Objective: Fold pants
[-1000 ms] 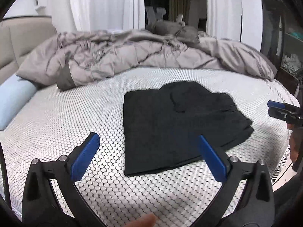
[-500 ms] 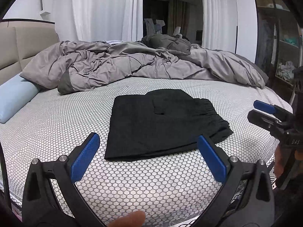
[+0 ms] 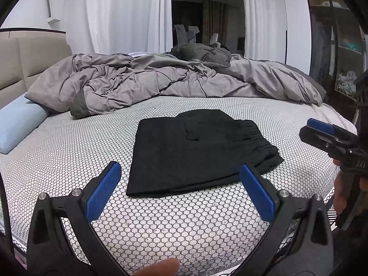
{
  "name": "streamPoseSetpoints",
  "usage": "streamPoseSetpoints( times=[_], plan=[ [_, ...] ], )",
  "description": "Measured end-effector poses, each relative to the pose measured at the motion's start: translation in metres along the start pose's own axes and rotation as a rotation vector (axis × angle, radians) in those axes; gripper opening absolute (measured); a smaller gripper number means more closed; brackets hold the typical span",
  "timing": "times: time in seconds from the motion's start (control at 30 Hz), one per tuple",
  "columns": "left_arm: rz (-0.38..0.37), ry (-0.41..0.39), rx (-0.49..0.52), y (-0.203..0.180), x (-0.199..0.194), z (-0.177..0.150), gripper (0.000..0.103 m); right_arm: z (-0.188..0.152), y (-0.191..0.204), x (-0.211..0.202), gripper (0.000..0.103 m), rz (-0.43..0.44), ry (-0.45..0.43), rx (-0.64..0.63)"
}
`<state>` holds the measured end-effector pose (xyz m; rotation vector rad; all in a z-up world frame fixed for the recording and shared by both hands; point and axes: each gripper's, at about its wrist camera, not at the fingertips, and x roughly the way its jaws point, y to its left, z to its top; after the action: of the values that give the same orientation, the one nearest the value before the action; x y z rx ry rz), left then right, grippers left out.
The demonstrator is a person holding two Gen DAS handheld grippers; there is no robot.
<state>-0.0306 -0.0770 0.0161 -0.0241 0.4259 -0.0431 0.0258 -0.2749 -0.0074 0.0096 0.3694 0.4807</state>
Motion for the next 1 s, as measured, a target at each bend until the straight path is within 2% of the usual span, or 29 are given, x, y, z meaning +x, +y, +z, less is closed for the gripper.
streamPoseSetpoints(
  times=[1.0],
  plan=[
    [0.003,0.005,-0.008,0.016,0.005,0.002,0.103,-0.001,0.002,0.006,0.103,-0.007,0.018,-0.015]
  ],
)
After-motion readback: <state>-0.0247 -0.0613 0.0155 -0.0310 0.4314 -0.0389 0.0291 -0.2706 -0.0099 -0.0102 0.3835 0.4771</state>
